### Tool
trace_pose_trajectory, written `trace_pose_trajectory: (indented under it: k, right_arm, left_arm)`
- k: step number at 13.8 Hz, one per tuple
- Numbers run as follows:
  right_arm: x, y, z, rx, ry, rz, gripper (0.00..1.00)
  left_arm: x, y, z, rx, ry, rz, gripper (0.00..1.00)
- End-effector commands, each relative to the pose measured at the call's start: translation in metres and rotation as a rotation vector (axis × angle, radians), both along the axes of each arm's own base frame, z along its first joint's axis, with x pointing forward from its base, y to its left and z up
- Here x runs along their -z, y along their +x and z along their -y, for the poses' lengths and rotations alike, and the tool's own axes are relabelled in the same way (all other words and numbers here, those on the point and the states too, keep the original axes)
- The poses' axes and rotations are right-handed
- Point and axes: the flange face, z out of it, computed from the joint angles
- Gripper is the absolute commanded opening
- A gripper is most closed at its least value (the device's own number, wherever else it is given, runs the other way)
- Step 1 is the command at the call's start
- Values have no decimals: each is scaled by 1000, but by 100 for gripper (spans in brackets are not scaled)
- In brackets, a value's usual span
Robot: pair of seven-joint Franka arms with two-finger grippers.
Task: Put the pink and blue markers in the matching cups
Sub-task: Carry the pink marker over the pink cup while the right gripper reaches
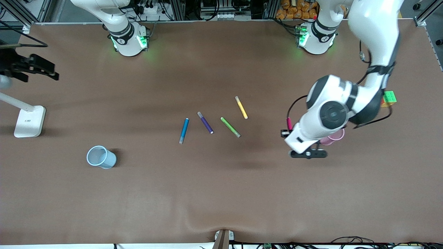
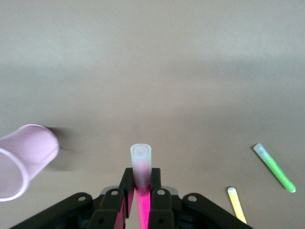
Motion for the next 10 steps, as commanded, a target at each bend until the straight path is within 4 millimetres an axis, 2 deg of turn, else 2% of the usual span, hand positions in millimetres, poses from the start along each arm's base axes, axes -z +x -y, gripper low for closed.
trace_pose_trajectory:
  k: [1, 3, 5, 8, 9, 10]
  right_arm:
    - [15, 12, -30, -45, 0, -24, 100]
    - [33, 22, -45, -66, 23, -47, 100]
    - [51, 34, -53, -63, 90, -69, 100]
    - [93, 57, -65, -53, 177, -112, 100]
    - [107, 64, -72, -58, 183, -123, 100]
    - [126, 71, -87, -83, 181, -135, 100]
  left_arm:
    - [-36, 2, -23, -41, 13, 50, 0]
    - [-50, 9, -48, -74, 20, 77, 0]
    - [-76, 13, -79, -95, 31, 120, 0]
    - [-101, 6, -108, -113, 40, 151, 0]
    - [-107, 6, -120, -130, 44, 161, 0]
    - [-105, 4, -133, -153, 50, 154, 0]
